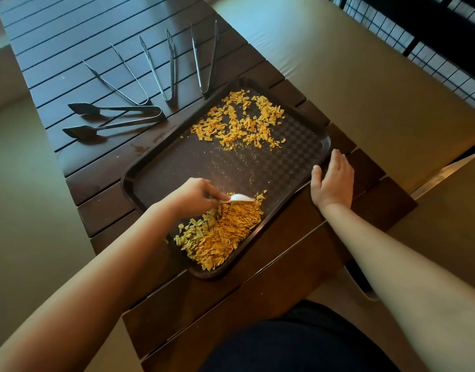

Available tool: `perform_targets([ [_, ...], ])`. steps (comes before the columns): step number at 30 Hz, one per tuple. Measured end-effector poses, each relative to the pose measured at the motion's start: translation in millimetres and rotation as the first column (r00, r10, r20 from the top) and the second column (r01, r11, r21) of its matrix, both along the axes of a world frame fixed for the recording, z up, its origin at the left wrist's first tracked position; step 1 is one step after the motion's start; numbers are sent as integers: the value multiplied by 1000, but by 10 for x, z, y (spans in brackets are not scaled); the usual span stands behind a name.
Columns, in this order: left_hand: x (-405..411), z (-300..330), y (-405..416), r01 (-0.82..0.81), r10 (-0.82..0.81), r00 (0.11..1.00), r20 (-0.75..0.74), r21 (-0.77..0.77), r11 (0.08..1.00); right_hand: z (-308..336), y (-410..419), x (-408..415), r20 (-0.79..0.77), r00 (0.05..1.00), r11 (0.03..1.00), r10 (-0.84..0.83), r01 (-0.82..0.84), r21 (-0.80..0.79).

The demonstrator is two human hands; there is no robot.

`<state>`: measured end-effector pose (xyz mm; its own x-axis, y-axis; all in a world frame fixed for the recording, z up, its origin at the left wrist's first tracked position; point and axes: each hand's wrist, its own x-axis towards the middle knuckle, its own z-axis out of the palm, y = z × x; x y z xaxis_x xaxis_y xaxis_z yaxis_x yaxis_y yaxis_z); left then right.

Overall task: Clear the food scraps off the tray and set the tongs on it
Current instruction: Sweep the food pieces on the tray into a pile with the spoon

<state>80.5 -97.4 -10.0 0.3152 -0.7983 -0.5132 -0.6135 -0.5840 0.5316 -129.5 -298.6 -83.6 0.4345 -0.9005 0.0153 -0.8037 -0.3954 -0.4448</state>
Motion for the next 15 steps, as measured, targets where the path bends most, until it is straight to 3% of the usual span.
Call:
perform_targets([
  [7, -48, 18, -316, -82, 97, 992, 76, -179, 980, -2, 1, -1, -6, 1000, 1000, -1, 1, 0],
  [15, -71, 1, -286, 161, -157, 979, 129, -23, 987, -7, 4, -13, -8, 1000, 1000, -4, 4, 6],
])
